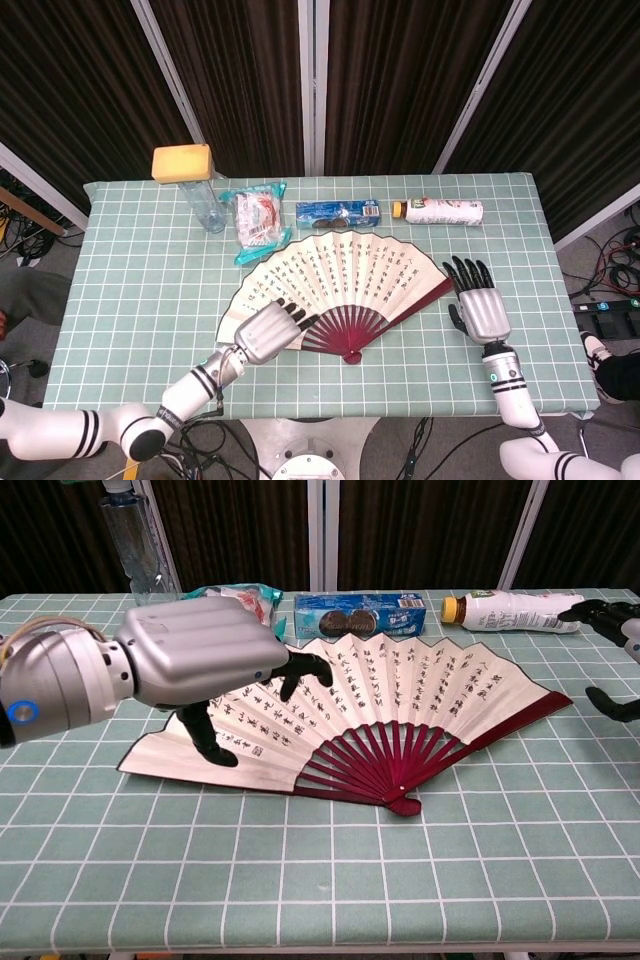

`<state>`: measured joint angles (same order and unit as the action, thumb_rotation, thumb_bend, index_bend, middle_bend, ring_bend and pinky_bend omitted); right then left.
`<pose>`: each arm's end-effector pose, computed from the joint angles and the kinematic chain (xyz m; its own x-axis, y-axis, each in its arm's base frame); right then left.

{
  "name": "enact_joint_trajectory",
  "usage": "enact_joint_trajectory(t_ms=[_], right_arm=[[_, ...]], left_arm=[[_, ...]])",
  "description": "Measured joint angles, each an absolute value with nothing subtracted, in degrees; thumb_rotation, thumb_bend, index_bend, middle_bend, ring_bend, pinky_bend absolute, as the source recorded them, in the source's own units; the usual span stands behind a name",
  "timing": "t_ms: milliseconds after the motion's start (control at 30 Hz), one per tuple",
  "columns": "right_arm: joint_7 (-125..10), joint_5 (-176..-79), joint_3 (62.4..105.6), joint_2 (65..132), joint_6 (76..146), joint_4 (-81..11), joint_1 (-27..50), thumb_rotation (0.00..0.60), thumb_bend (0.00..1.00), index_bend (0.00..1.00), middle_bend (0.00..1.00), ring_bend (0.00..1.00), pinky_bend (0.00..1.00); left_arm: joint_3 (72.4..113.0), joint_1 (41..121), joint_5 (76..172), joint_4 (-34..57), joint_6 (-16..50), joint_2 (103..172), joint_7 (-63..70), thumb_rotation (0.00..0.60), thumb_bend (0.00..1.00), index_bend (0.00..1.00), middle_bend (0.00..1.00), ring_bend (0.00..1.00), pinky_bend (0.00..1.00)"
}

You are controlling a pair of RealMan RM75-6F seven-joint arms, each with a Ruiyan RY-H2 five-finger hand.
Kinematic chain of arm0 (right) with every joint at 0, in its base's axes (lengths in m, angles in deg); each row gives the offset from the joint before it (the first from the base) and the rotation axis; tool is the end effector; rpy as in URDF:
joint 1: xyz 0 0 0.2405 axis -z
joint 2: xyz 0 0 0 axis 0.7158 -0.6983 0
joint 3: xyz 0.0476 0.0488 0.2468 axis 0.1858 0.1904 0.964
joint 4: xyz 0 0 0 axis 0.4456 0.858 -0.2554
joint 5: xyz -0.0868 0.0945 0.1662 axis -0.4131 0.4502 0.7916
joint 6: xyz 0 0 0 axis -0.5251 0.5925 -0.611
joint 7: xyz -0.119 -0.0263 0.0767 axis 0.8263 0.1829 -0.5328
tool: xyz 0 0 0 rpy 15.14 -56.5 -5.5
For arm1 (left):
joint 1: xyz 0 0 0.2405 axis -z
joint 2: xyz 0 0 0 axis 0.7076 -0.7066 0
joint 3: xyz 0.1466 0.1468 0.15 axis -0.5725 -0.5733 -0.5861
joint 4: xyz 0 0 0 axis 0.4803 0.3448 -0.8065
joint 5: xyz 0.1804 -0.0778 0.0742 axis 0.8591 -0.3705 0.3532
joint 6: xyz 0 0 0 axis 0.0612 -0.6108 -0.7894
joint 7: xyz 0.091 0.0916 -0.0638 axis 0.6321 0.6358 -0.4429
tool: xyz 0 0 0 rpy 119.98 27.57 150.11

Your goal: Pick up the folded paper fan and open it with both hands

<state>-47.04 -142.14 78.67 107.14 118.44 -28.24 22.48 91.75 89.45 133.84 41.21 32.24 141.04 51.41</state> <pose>-0.2833 -0.2873 0.0158 0.4808 -0.0864 0.8726 -0.8721 -0.1503 0.4657 -0.0746 0.2700 -0.0364 0.7481 0.0683 0.6601 0.4784 -0.7449 -0.4651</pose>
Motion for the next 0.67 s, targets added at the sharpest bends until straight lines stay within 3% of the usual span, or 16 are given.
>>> enact_joint_trajectory(t_ms=[100,267,433,667], right_arm=[[-46.7,-139.0,79.1,101.7,113.0,-36.0,22.1,0.6,0.13,0.0,0.0,0.0,0.0],[-49.8,-137.0,79.8,92.4,109.1,-44.6,22.1,0.6,0.13,0.0,0.0,0.0,0.0],[-57.5,-139.7,79.8,86.3,109.9,-47.0,23.4,0.6,0.26,0.0,0.0,0.0,0.0],[-65.2,-146.8,78.1,79.5,118.1,-47.9,28.1,0.6,0.28,0.0,0.0,0.0,0.0]], left_arm=[[93.0,90.2,128.5,43.2,34.9,139.2,47.6,0.6,0.0,0.09,0.21,0.2,0.34],[94.9,88.8,127.7,44.8,34.6,135.4,36.0,0.6,0.0,0.09,0.21,0.2,0.33],[95.6,82.7,132.4,43.4,25.3,131.3,24.9,0.6,0.0,0.11,0.21,0.2,0.32],[94.1,70.0,137.2,35.3,7.8,126.1,13.9,0.6,0.0,0.16,0.21,0.2,0.3]])
